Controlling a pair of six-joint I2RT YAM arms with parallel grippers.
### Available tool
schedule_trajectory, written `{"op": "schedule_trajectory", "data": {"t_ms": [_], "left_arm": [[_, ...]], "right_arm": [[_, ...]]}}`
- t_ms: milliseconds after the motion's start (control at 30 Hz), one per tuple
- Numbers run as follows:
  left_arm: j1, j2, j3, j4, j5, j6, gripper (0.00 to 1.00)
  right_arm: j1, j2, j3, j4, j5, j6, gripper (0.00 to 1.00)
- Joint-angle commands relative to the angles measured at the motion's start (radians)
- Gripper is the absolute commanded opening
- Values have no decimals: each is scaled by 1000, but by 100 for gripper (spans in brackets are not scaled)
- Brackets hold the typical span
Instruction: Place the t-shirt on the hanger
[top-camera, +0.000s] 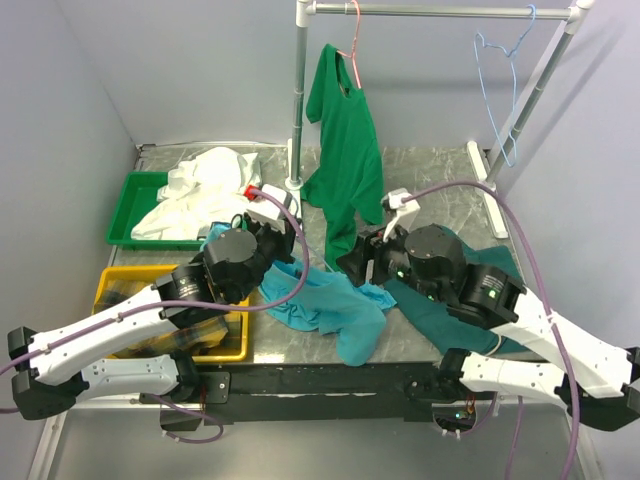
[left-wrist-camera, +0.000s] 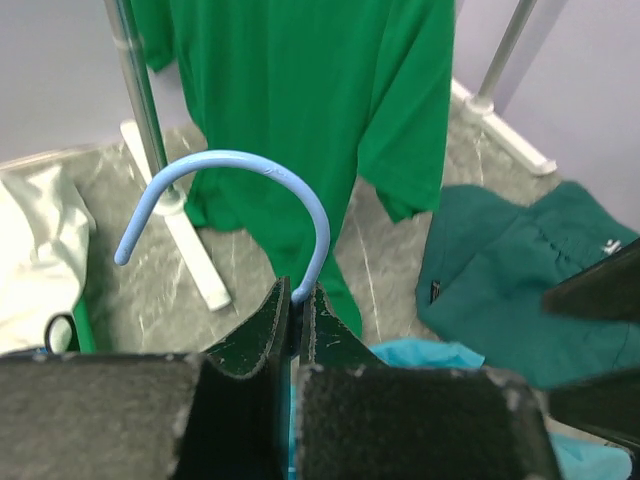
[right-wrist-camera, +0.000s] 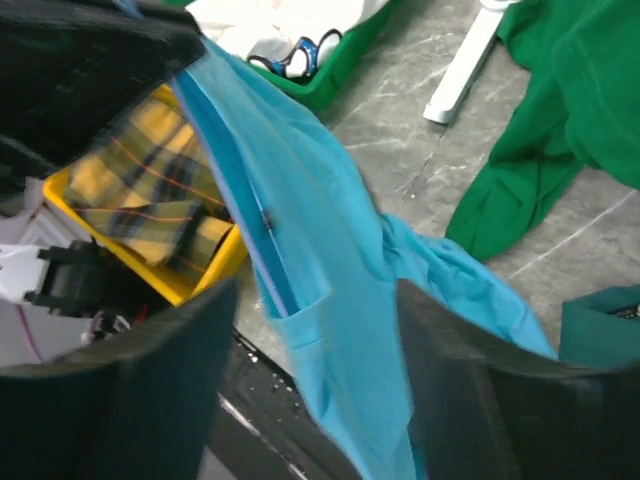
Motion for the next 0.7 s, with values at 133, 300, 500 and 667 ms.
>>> {"op": "schedule_trajectory", "data": {"t_ms": [133, 300, 500, 667], "left_arm": [[-6, -23, 9, 86, -2, -44, 1], [-4, -9, 61, 73, 35, -21, 1], [-6, 17, 147, 41, 95, 5, 1], [-6, 41, 169, 35, 109, 16, 1]], "right_arm": [[-5, -130, -10, 13, -28, -95, 86], [-4, -116, -47, -32, -92, -163, 82], [12, -78, -33, -66, -139, -241, 82], [30, -18, -13, -112, -100, -252, 80]]}}
